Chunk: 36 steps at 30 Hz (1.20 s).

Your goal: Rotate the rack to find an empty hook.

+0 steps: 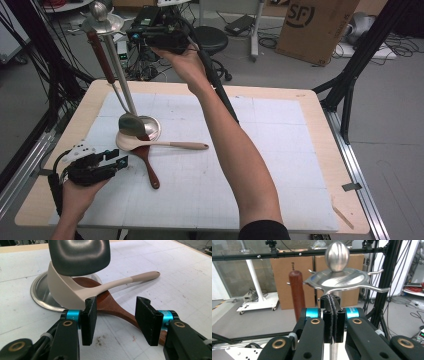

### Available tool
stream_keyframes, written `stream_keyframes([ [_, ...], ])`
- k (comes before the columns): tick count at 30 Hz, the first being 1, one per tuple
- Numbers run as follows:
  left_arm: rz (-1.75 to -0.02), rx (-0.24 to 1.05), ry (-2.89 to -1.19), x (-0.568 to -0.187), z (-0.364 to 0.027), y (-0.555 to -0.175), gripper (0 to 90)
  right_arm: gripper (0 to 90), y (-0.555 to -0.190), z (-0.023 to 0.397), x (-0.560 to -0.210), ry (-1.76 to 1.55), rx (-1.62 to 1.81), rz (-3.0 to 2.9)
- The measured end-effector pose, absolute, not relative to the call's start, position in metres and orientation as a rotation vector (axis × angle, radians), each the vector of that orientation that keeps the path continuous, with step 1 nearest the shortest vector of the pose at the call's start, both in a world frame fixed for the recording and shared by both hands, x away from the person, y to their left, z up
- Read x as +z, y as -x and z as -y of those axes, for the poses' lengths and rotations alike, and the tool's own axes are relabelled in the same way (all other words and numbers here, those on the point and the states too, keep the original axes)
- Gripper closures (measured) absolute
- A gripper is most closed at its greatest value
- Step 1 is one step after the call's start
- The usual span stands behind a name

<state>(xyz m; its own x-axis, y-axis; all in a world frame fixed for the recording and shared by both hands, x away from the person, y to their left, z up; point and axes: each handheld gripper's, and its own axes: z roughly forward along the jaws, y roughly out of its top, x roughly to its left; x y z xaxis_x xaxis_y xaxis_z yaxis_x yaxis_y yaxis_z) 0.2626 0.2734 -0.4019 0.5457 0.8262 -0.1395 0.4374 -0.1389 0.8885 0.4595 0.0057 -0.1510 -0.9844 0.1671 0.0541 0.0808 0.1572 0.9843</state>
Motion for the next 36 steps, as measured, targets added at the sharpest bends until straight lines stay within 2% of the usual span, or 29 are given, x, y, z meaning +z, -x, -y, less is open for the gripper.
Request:
stream_keyframes([
  [36,-1.047,0.479,-1.770,-0.402,-0.272,-0.263,52.5,89.6,-0.438,-0.048,-0.148,-0.163,1.952,-2.365],
])
